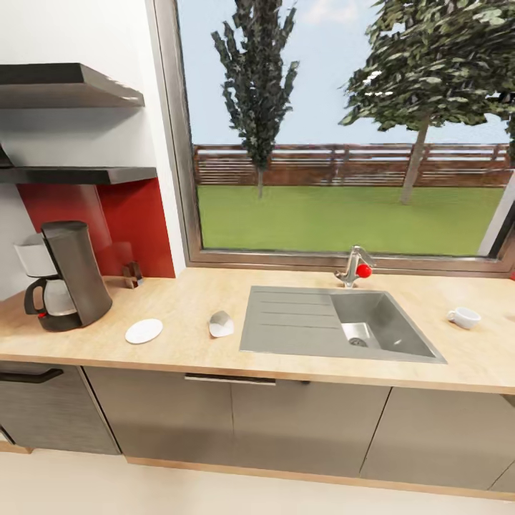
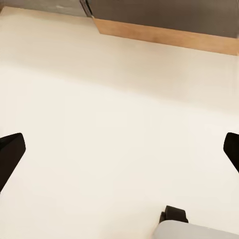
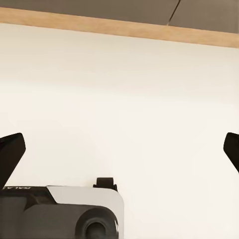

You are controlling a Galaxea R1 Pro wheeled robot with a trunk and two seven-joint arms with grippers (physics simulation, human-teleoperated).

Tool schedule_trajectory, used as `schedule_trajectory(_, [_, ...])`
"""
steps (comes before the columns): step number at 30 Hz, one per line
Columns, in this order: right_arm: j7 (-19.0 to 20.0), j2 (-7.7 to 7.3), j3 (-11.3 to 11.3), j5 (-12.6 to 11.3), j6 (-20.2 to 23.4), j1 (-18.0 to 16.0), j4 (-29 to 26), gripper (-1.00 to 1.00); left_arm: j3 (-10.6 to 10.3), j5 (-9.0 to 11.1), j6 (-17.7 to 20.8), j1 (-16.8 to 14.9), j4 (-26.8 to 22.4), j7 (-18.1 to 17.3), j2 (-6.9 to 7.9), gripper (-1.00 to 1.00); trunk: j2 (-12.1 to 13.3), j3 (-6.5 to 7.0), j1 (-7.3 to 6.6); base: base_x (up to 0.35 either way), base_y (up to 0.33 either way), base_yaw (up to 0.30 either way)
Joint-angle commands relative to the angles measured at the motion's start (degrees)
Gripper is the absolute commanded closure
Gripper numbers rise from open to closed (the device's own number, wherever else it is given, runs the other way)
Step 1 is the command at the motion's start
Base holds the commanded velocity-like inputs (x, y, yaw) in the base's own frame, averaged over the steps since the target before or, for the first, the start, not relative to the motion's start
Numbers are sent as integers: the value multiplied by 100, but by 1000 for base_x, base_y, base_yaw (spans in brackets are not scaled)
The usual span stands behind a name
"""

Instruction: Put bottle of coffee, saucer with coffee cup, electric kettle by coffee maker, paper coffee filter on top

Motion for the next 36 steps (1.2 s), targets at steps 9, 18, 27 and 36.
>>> schedule_trajectory(9, [-3, -1, 4, 8, -12, -2, 7, -100, -51, -23, -125, -82, -846, -29, -46, -100, -9, -11, 2, 0, 0, 0])
schedule_trajectory(18, [-3, 5, 17, 4, -18, -2, 186, -100, -28, 20, -63, -397, -2702, 7, -34, -100, -9, -11, 2, 0, 0, 0])
schedule_trajectory(27, [-3, 8, 22, 2, -21, -2, 328, -100, -21, 48, 960, -1473, -3501, -8, -64, -100, -9, -11, 2, 0, 0, 0])
schedule_trajectory(36, [-3, 5, 20, 1, -21, -2, 338, -100, -31, 219, 2329, -2574, -3611, -46, -72, -100, -9, -11, 2, 0, 0, 0])
